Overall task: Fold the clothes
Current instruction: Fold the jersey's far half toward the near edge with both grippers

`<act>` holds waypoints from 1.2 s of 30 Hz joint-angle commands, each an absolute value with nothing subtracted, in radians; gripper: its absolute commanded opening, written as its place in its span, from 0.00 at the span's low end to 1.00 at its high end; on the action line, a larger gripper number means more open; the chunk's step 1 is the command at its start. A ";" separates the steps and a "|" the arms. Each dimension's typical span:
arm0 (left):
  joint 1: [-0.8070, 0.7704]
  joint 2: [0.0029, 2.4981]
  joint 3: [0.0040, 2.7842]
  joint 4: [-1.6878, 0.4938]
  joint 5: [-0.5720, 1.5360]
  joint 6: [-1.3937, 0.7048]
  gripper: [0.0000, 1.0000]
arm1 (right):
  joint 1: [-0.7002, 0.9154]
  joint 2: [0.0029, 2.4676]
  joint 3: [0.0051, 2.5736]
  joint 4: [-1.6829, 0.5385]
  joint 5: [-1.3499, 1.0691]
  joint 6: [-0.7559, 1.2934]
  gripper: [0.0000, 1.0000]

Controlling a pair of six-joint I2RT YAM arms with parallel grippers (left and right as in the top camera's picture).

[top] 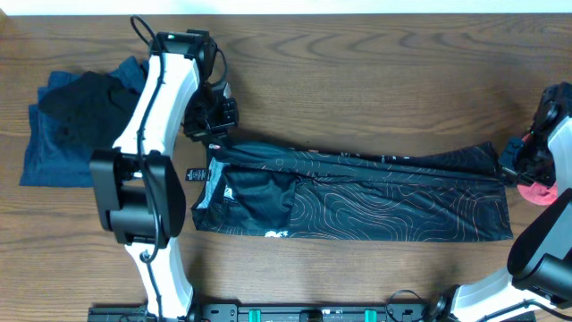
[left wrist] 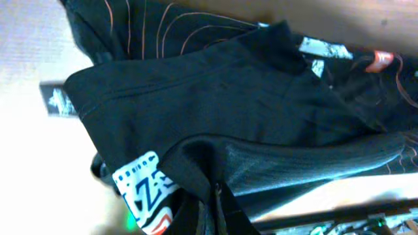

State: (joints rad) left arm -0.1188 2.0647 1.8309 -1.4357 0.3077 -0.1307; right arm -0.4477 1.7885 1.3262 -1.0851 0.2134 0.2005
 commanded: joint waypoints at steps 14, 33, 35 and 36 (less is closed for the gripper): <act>-0.166 2.026 1.734 -1.570 0.294 -0.125 0.06 | -0.452 1.779 1.327 -1.122 0.228 0.198 0.01; -0.172 2.026 1.531 -1.527 0.294 -0.099 0.06 | -0.473 1.779 1.327 -1.190 0.266 0.198 0.01; -0.172 2.026 1.529 -1.531 0.294 -0.099 0.09 | -0.473 1.779 1.327 -1.211 0.265 0.198 0.07; -0.172 2.026 1.529 -1.534 0.293 -0.098 0.16 | -0.473 1.779 1.327 -1.217 0.265 0.198 0.11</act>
State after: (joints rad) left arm -0.1734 2.0342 1.5322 -1.5227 0.3069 -0.1059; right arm -0.4664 1.7885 1.3262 -1.2072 0.2436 0.2005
